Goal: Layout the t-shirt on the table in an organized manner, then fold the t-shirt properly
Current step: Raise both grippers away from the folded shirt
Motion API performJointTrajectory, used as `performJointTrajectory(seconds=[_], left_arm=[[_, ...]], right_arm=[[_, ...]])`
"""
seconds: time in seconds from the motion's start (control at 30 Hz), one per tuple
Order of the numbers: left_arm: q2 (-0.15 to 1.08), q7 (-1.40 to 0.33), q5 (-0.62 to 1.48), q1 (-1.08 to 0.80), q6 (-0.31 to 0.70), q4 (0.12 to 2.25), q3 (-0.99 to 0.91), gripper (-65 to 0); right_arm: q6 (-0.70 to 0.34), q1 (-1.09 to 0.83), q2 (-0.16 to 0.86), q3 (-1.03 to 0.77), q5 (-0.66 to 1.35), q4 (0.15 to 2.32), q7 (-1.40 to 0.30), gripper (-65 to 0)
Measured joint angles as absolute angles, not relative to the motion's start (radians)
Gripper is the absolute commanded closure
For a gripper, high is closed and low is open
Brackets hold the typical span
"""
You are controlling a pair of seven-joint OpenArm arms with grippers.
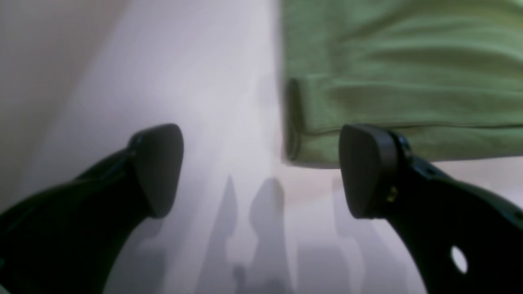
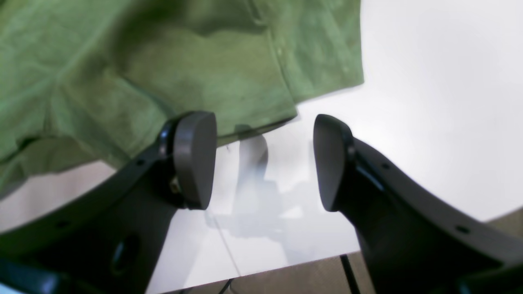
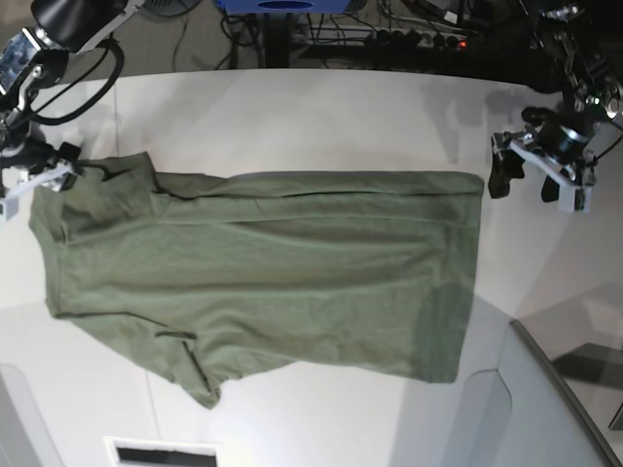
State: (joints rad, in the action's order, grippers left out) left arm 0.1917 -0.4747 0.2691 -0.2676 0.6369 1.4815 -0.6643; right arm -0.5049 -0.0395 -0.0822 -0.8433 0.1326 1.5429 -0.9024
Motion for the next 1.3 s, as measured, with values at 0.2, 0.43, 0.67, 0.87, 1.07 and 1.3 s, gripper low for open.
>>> performJointTrajectory(seconds=[0.2, 0.43, 0.67, 0.87, 1.07, 1.3], left_arm=[[0.199, -0.459, 0.258, -0.336, 0.638, 1.475, -0.674, -57.8], [0.199, -0.457, 0.261, -0.339, 0.64, 1.431, -0.699, -57.8], [0.199, -0.453, 0.262, -0.336, 0.645, 1.432, -0.697, -57.8], [0.199, -0.453, 0.263, -0.336, 0.645, 1.432, -0.697, -57.8], [0.197, -0.453, 0.262, -0.336, 0.645, 1.432, -0.697, -57.8], [0.197, -0.453, 0.262, -0.335, 0.645, 1.432, -0.697, -57.8]], right_arm=[[-0.505, -0.032, -0.065, -0.843, 0.142, 1.42, -0.902, -34.1], [-0.505, -0.015, -0.056, -0.841, 0.139, 1.337, -0.828, -29.4], [-0.505, -0.014, -0.041, -0.841, 0.135, 1.334, -0.807, -28.5], [-0.505, 0.002, -0.02, -0.838, 0.136, 1.312, -0.807, -7.1], [-0.508, 0.019, -0.006, -0.838, 0.139, 1.259, -0.81, -0.8], [-0.508, 0.032, 0.0, -0.764, 0.132, 1.264, -0.815, -0.8]])
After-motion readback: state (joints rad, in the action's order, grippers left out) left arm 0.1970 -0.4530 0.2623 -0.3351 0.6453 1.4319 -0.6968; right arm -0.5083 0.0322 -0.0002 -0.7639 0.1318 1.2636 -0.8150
